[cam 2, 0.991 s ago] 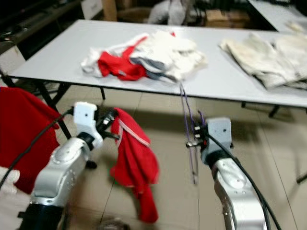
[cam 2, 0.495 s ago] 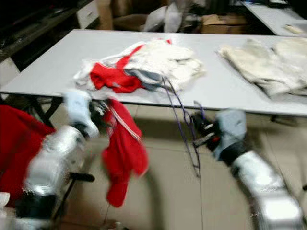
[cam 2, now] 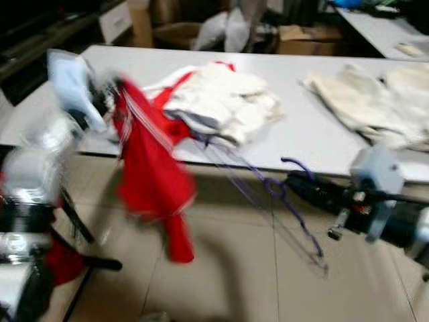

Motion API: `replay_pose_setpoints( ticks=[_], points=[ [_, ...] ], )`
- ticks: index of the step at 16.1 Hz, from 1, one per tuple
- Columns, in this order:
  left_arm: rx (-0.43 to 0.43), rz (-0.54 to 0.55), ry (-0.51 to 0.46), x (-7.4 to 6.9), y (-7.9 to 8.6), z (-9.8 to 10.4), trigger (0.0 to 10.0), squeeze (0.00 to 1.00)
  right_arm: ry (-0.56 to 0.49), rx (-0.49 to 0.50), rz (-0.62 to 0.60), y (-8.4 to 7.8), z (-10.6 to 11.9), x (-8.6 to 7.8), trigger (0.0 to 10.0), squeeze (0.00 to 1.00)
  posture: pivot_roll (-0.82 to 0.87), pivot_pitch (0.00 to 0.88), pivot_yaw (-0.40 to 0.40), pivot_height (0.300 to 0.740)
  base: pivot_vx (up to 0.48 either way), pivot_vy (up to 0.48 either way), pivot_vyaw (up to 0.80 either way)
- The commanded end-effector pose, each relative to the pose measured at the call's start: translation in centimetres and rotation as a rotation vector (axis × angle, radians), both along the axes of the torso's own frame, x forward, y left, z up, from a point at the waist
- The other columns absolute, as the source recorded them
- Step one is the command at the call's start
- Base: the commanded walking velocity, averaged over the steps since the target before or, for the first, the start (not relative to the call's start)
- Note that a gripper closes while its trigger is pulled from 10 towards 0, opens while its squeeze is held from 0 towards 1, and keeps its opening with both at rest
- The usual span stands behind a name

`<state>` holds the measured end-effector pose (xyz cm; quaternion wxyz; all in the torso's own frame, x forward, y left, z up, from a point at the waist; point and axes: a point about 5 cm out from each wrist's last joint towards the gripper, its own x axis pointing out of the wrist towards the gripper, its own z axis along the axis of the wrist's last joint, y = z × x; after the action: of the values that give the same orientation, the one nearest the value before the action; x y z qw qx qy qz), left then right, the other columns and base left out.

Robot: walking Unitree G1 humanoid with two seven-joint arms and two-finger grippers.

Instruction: Hang hanger

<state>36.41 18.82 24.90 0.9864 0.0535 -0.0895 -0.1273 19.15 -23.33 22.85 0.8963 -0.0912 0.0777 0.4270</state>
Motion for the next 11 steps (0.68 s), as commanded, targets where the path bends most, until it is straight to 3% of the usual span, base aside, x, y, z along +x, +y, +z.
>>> replay_pose_setpoints(
  ticks=[1,4,7,9,11],
  points=[
    [-0.018,-0.031,-0.061,0.3,-0.4,2.0,10.0,0.0,-0.034,0.018,0.067,0.5,1.3,-0.3,10.0,0.0,0.04,0.0,0.047,0.74,0.39,0.0,0.0],
    [-0.042,-0.062,-0.124,1.0,-0.7,4.8,10.0,0.0,-0.037,0.026,0.165,1.2,2.2,-0.6,10.0,0.0,0.05,0.0,0.034,0.74,0.391,0.0,0.0],
    [0.011,-0.072,-0.176,1.8,0.0,7.1,10.0,0.0,-0.026,0.029,0.228,1.4,2.8,-0.7,10.0,0.0,0.05,0.0,0.032,0.74,0.393,0.0,0.0],
    [0.013,-0.139,-0.21,1.5,-1.0,8.5,10.0,0.0,-0.034,0.009,0.249,2.1,2.4,0.1,10.0,0.0,0.05,0.0,0.032,0.74,0.39,0.0,0.0],
    [-0.008,-0.283,-0.254,0.6,-3.3,10.4,10.0,0.0,-0.067,-0.001,0.236,3.4,1.9,2.3,10.0,0.0,0.05,0.0,0.043,0.74,0.386,0.0,0.0]
  ],
)
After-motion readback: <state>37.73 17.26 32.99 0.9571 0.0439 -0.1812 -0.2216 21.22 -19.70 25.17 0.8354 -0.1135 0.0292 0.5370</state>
